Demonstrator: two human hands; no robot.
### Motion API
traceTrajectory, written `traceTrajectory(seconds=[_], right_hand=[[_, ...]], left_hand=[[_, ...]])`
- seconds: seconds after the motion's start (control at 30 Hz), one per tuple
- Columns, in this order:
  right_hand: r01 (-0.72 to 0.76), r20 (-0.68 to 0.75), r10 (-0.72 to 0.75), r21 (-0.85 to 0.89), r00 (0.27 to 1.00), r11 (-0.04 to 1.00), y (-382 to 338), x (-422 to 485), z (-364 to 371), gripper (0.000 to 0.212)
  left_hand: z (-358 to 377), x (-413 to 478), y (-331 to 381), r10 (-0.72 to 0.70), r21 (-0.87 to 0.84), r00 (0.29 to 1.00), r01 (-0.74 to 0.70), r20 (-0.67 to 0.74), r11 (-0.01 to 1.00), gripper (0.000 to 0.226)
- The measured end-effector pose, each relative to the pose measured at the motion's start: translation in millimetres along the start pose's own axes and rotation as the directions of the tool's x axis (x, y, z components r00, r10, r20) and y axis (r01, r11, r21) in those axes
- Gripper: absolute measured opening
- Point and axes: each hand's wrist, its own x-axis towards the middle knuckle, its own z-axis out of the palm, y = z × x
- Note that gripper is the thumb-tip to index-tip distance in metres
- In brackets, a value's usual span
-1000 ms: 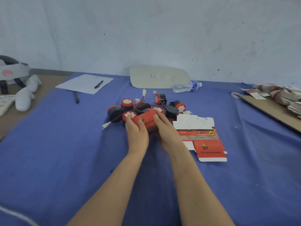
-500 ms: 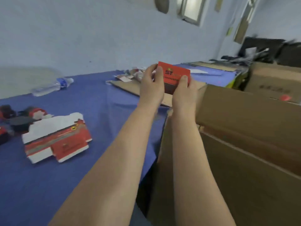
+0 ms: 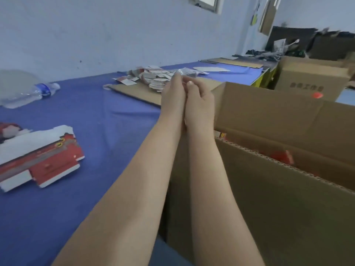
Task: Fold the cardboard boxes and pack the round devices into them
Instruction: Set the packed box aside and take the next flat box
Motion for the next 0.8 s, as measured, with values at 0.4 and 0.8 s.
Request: traceTrajectory(seconds=[0.4,0.8], right_hand=[[0.020,0.542,0.357,-0.570,0.761,0.822,113,-97,173,0.026],[0.281,0.535,0.272,-0.735,0.800,0.618,109,-137,229,0.043]], left_hand=[[-276,-4,-34,0.248,0.530,0.589,0.371,-0.769,0.763,0.056],[-331,-15,-20,0.076,0.210,0.618,0.147,-0.782,0.967,0.062]])
